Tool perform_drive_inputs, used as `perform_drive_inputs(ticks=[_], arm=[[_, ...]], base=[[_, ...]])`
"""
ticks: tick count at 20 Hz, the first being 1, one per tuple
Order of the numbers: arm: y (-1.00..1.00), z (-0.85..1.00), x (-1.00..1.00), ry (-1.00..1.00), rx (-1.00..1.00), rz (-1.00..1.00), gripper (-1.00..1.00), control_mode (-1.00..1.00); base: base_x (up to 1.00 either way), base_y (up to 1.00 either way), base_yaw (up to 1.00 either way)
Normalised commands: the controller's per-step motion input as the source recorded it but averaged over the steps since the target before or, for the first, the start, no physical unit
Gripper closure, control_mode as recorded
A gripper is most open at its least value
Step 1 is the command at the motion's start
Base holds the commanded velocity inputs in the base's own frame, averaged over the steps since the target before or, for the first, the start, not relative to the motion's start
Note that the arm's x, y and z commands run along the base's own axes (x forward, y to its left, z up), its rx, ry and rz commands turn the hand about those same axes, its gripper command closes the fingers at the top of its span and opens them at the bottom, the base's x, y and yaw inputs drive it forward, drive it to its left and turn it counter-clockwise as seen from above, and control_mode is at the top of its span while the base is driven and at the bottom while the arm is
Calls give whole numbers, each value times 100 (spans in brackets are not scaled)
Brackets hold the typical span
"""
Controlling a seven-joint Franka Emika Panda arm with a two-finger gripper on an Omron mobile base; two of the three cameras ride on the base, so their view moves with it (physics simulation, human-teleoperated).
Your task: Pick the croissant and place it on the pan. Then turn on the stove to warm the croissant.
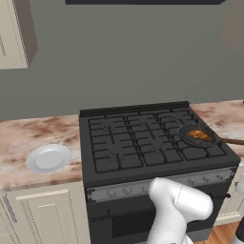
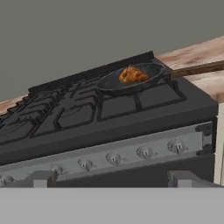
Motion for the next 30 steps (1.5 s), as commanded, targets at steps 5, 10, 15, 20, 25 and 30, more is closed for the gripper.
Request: perform_drive_inputs(ticks=[5, 10, 15, 20, 25, 30], arm=[[-13, 0, 0, -15, -10, 9, -100, -100], [-20, -9, 0, -5, -5, 7, -100, -100], [-8, -12, 9, 0, 0, 1, -100, -100], [0, -8, 20, 0, 0, -3, -100, -100], [-2, -12, 16, 0, 0, -2, -100, -100], [-4, -17, 14, 0, 0, -1, -100, -100]], base=[[0, 0, 0], [0, 0, 0], [0, 0, 0], [0, 0, 0], [0, 0, 0], [0, 0, 0]])
